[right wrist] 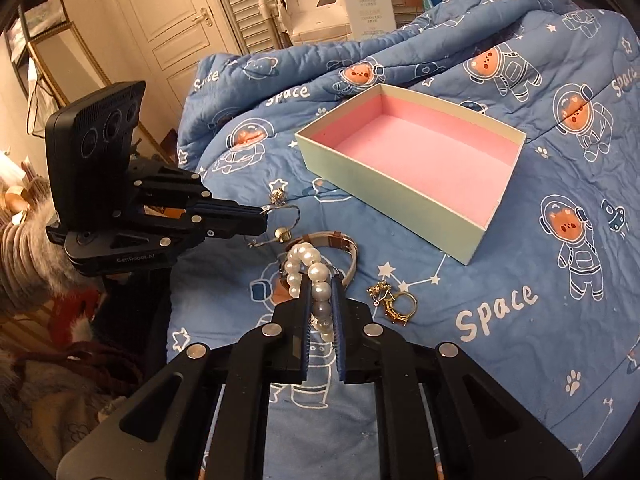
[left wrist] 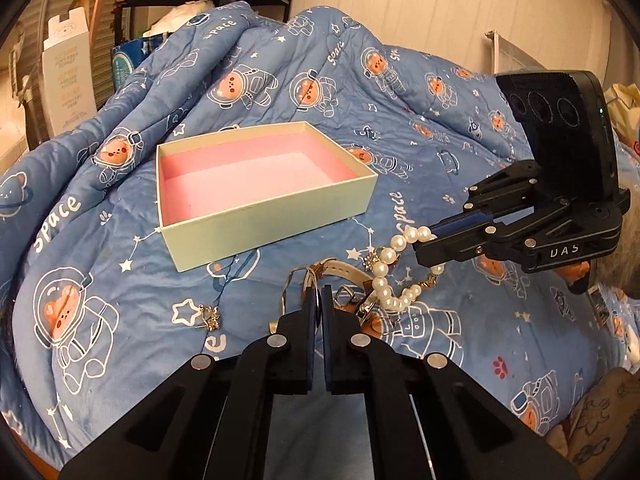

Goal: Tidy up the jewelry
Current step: 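Grasp the pearl bracelet with the right tool while the left tool grasps the gold bangle, then open both tools to release the bracelets in the box and withdraw, then grasp a small gold charm with the right tool while the left tool grasps another charm, then carry both charms into the box and open both tools, then move the right tool to the tan-strap watch while the left tool approaches a gold charm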

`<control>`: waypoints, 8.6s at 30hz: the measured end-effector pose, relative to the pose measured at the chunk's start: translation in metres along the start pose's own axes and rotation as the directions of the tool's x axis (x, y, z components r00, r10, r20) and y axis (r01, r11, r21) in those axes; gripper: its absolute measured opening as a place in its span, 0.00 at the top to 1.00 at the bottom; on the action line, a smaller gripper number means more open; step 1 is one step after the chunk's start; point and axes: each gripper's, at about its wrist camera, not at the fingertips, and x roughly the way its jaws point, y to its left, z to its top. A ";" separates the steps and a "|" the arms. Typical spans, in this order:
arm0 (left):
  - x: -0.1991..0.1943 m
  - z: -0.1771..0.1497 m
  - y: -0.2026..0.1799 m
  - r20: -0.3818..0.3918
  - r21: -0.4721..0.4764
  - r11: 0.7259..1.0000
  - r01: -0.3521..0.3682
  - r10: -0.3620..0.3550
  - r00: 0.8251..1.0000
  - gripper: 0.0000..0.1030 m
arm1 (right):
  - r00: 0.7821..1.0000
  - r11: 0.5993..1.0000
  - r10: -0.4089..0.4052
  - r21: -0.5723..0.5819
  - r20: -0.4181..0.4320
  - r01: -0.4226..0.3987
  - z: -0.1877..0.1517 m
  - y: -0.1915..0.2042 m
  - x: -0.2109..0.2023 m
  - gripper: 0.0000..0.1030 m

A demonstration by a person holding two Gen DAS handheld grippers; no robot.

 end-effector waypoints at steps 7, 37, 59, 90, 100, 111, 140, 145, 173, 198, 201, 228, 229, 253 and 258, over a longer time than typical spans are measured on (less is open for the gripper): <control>-0.015 0.023 0.006 0.068 -0.049 0.999 -0.001 0.004 0.998 0.97 | 0.998 0.999 0.019 0.038 0.061 -0.022 0.026 0.005 -0.015 0.90; 0.100 0.120 0.078 -0.130 -0.125 0.964 -0.235 0.219 0.967 0.97 | 0.986 0.892 -0.165 0.423 -0.023 0.159 0.132 -0.127 0.084 0.90; 0.134 0.115 0.067 -0.141 -0.119 0.966 -0.229 0.212 0.967 0.75 | 0.916 0.875 -0.392 0.275 -0.081 0.399 0.134 -0.130 0.098 0.83; -0.031 -0.029 0.032 0.027 -0.267 0.917 -0.297 0.315 0.949 0.30 | 0.907 0.888 -0.420 0.218 0.024 0.405 -0.018 -0.035 -0.009 0.36; -0.017 -0.049 0.014 -0.012 -0.277 0.929 -0.246 0.252 0.968 0.56 | 0.943 0.938 -0.333 0.096 -0.014 0.333 -0.046 0.010 0.008 0.53; 0.006 -0.047 0.011 -0.034 -0.274 0.934 -0.229 0.228 0.973 0.66 | 0.948 0.938 -0.314 0.135 -0.056 0.319 -0.047 0.005 0.032 0.71; 0.023 -0.033 0.003 0.000 -0.233 0.950 -0.205 0.211 0.977 0.87 | 0.945 0.933 -0.327 0.153 -0.026 0.327 -0.047 0.003 0.033 0.88; 0.007 -0.029 0.000 0.031 -0.242 0.951 -0.193 0.206 0.978 0.87 | 0.958 0.942 -0.286 0.182 -0.011 0.284 -0.045 0.003 0.023 0.88; 0.017 0.071 0.039 -0.011 -0.220 0.967 -0.128 0.129 0.992 0.87 | 0.973 0.963 -0.219 0.174 0.069 0.205 0.067 -0.030 0.004 0.88; 0.102 0.094 0.064 -0.283 -0.097 0.980 -0.172 0.138 0.949 0.86 | 0.934 0.974 -0.192 0.060 -0.303 0.220 0.110 -0.092 0.093 0.88; 0.105 0.094 0.061 -0.277 -0.086 0.981 -0.172 0.142 0.950 0.86 | 0.926 0.977 -0.195 0.018 -0.323 0.212 0.112 -0.093 0.096 0.88; -0.018 0.102 0.051 0.056 -0.156 0.969 -0.190 0.201 0.978 0.07 | 0.979 0.978 -0.198 -0.069 -0.043 0.195 0.121 -0.059 -0.045 0.13; -0.021 0.099 0.050 0.059 -0.159 0.969 -0.190 0.201 0.978 0.07 | 0.981 0.980 -0.193 -0.044 -0.016 0.192 0.119 -0.058 -0.053 0.12; -0.026 -0.017 0.025 -0.013 -0.250 0.942 -0.224 0.228 0.973 0.07 | 0.984 0.975 -0.168 0.156 0.050 0.159 0.008 -0.027 -0.037 0.12; -0.020 -0.038 0.018 -0.034 -0.262 0.932 -0.252 0.252 0.967 0.07 | 0.989 0.980 -0.138 0.147 0.045 0.130 -0.003 -0.005 -0.019 0.12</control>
